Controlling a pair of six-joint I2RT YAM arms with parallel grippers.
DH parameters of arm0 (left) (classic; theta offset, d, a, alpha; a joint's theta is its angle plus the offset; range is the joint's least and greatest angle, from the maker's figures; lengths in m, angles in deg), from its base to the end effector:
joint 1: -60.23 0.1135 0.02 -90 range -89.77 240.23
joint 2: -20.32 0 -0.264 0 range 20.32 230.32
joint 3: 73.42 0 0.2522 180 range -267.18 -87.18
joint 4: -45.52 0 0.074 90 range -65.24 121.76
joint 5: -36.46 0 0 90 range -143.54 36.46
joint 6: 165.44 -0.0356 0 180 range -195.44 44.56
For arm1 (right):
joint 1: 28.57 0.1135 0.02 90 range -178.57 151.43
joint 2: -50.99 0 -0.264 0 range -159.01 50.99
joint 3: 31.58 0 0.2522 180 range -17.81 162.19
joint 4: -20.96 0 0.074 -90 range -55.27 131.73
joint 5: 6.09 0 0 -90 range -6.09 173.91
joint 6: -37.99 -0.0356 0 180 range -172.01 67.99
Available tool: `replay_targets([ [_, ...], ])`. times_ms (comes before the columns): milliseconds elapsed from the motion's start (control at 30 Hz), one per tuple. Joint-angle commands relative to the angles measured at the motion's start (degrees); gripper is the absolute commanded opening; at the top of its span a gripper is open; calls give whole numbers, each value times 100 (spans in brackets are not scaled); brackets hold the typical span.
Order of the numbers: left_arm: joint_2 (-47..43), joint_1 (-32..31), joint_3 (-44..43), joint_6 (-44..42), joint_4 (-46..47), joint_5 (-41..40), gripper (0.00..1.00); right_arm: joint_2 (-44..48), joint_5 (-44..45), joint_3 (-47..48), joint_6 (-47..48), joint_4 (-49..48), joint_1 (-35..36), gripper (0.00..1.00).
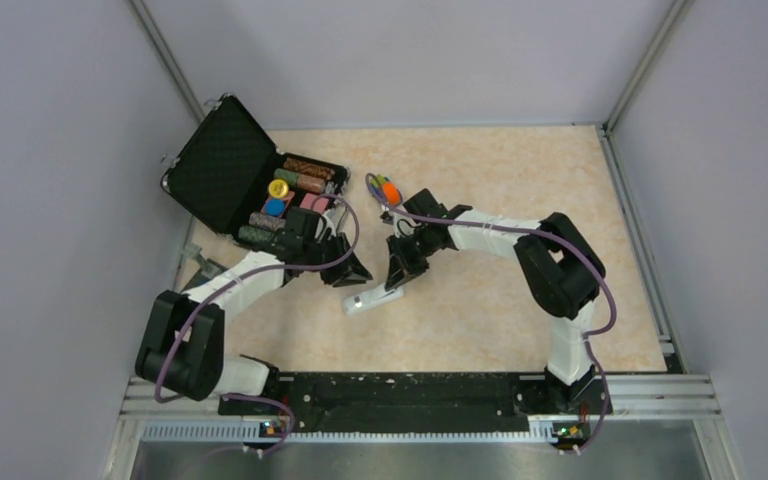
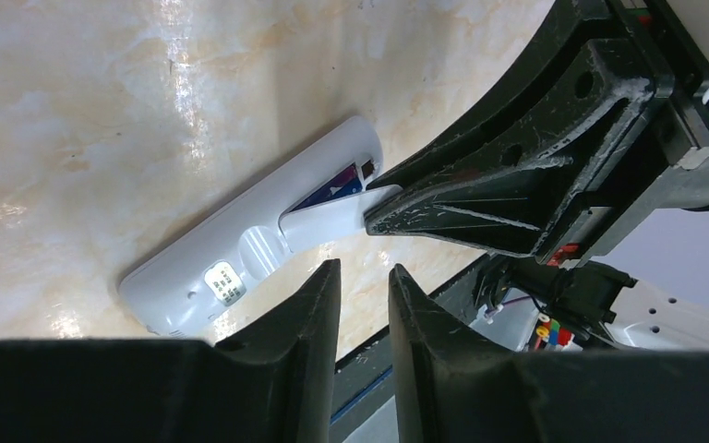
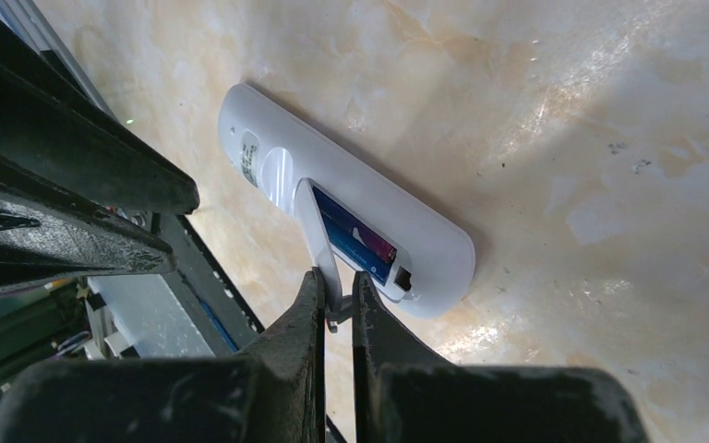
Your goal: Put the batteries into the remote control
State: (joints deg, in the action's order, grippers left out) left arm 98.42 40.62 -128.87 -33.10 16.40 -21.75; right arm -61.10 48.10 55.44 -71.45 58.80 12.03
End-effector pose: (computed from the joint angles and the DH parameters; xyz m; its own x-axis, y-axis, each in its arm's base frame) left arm 0.2413 -0.1059 0.1928 -0.9459 -0.2707 -0.1787 -0.0605 0.6885 -0.7227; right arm 0.2860 0.2726 0.1597 -0.8804 -0.3991 -0.2561 -0.4635 0.6100 0.6428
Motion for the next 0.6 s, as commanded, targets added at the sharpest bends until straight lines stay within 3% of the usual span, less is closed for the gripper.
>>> replay_targets([
  [0, 171, -23, -104, 209, 255, 319, 28, -264, 962, -29, 381, 197, 51, 1],
  [200, 413, -29, -133, 287, 226, 541, 11, -325, 1129, -17, 489, 151, 54, 1],
  [567, 775, -202, -124, 323, 340, 758, 5, -302, 1449, -5, 468, 345, 52, 5],
])
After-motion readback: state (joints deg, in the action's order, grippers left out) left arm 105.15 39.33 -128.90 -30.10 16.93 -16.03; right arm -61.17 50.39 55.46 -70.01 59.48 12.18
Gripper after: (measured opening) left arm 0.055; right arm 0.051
